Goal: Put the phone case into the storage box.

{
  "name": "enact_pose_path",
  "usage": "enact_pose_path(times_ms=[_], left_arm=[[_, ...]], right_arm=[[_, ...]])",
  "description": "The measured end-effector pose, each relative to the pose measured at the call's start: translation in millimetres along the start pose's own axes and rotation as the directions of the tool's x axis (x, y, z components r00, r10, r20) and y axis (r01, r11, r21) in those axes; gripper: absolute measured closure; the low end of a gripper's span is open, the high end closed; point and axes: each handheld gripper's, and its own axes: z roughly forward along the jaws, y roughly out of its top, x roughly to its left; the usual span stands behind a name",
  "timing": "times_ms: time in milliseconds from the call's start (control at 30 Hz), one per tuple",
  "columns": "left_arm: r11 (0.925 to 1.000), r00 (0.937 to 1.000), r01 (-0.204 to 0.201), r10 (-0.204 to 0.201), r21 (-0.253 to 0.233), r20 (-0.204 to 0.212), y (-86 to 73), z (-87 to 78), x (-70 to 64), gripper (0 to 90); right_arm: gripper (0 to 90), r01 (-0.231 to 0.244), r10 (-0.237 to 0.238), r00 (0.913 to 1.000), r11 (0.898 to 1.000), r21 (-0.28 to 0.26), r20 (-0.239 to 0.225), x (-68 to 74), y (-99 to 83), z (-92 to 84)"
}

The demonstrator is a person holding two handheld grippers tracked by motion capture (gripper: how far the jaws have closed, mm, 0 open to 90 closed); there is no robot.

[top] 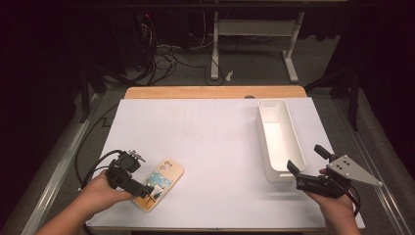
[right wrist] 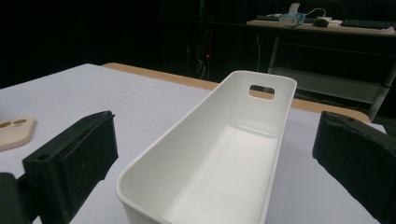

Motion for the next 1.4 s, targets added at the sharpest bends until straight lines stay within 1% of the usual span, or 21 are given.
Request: enact_pose_path(times_ms=[167, 367, 567, 667, 733, 767, 800, 967, 1100, 1200, 1233, 1367, 1400], left_arm=[[0.9983, 1.0000, -0.004, 0.004, 0.058, 0.001, 6.5, 3.1, -2.1, 0.7], [0.9970, 1.0000, 0.002, -0.002, 0.078, 0.003, 10.8, 6.8, -1.8, 0.7], [0.9968, 1.0000, 0.008, -0.008, 0.080, -0.003, 12.2, 7.6, 0.3, 0.7], [0.9961, 0.9999, 0.011, -0.011, 0.088, -0.004, 12.7, 8.5, 0.2, 0.7], [0.9962, 0.9999, 0.012, -0.012, 0.086, -0.009, 13.6, 10.5, -0.6, 0.7], [0.9955, 0.9998, 0.009, -0.008, 0.095, -0.016, 14.6, 11.5, -0.8, 0.7], [0.9951, 0.9997, 0.017, -0.015, 0.098, -0.019, 15.4, 13.1, -1.8, 0.7], [0.9922, 0.9999, 0.010, -0.009, 0.125, -0.013, 20.5, 22.3, -5.8, 0.6], [0.9895, 0.9998, 0.012, -0.010, 0.144, -0.019, 24.6, 29.8, -9.0, 0.6], [0.9887, 0.9998, 0.014, -0.012, 0.149, -0.013, 26.7, 34.8, -10.2, 0.6], [0.9887, 0.9999, 0.009, -0.007, 0.149, -0.013, 27.3, 36.4, -10.3, 0.6], [0.9882, 0.9998, 0.013, -0.011, 0.152, -0.014, 29.4, 40.9, -10.4, 0.5], [0.9879, 0.9998, 0.019, -0.017, 0.154, -0.013, 29.9, 42.2, -10.7, 0.5]], right_arm=[[0.5, 0.000, 0.000, 1.0000, 1.000, -0.002, 0.001, -0.7, 0.2, -0.6], [0.6, 0.000, 0.000, 1.0000, 1.000, -0.002, -0.001, -1.0, 0.0, -0.5], [0.6, -0.003, 0.003, 1.0000, 1.000, -0.002, 0.000, -0.9, 0.1, -0.7], [0.7, -0.004, 0.004, 1.0000, 1.000, 0.001, -0.001, -0.6, 0.0, -0.6], [0.7, -0.006, 0.006, 1.0000, 1.000, 0.001, 0.000, -0.6, 0.1, -0.6], [0.7, -0.007, 0.007, 1.0000, 1.000, 0.001, 0.000, -0.6, 0.1, -0.5], [0.6, -0.008, 0.008, 1.0000, 1.000, 0.000, 0.000, -0.6, 0.2, -0.5], [0.7, -0.010, 0.010, 0.9999, 1.000, 0.000, 0.004, -0.9, 0.2, -0.6], [0.7, -0.014, 0.014, 0.9999, 1.000, -0.003, 0.005, -1.3, 0.3, -1.3], [0.7, -0.012, 0.012, 0.9999, 1.000, -0.002, 0.008, -1.6, 0.3, -1.4], [0.7, -0.013, 0.013, 0.9999, 1.000, -0.002, 0.008, -1.8, 0.3, -1.4], [0.7, -0.015, 0.015, 0.9998, 1.000, -0.003, 0.009, -1.9, 0.3, -1.4], [0.8, -0.014, 0.014, 0.9999, 1.000, -0.003, 0.009, -1.8, 0.3, -1.3]])
